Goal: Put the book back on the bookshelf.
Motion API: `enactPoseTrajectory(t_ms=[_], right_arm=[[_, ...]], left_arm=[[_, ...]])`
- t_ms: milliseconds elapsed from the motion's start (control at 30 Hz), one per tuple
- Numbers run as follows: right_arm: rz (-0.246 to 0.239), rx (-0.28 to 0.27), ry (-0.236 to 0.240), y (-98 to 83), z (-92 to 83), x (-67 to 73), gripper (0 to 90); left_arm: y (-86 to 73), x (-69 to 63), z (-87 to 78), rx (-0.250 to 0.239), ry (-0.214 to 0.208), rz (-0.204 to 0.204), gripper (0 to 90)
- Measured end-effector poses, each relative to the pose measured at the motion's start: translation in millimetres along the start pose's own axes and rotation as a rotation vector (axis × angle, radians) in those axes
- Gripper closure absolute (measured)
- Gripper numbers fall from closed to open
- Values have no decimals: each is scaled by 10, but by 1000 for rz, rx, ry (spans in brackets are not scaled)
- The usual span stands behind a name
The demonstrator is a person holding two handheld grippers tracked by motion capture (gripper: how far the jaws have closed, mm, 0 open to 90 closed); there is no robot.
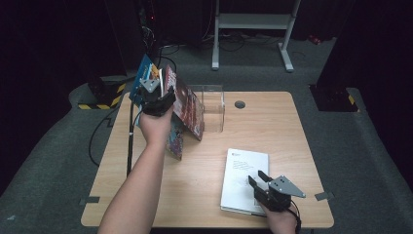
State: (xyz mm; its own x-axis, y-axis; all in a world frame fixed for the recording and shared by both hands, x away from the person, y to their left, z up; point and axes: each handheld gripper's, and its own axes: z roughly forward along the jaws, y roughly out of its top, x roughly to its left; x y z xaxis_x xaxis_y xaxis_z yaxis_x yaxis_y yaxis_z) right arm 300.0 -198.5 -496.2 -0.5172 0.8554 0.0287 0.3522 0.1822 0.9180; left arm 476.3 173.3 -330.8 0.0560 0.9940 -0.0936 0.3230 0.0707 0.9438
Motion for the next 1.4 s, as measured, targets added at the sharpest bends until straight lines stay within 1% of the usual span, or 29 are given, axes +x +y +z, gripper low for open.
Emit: enactPoseTrajectory(t_ms=[100,167,333,467,600,667,767,1000,1133,1233,1400], right_arm=[[3,0,-1,-1,1,-3,553],[3,2,0,-4,5,-2,553],[5,1,1,-4,5,0,552],[11,2,1,-4,2,-2,552],[11,3,5,-1,5,-6,552],[11,5,5,-2,7,-3,552],[11,8,6,-3,10,-5,550],[8,16,7,0,17,7,551],[3,19,3,-1,21,-2,551],[4,21,0,-3,23,-6,551],[-3,23,-8,-9,19,-29,549]], left_arm=[[18,-18,-5,0,-10,12,545],[42,-51,-18,-10,-16,19,546],[74,-142,-29,-14,-39,37,545],[66,-181,-27,-10,-52,44,543],[43,-198,-16,3,-59,63,531],[26,-213,-19,8,-74,75,517],[-7,-234,-30,11,-95,85,505],[-115,-263,-28,58,-140,97,454],[-191,-291,-41,70,-159,121,438],[-249,-324,-57,82,-184,141,422],[-369,-364,-91,94,-238,157,403]])
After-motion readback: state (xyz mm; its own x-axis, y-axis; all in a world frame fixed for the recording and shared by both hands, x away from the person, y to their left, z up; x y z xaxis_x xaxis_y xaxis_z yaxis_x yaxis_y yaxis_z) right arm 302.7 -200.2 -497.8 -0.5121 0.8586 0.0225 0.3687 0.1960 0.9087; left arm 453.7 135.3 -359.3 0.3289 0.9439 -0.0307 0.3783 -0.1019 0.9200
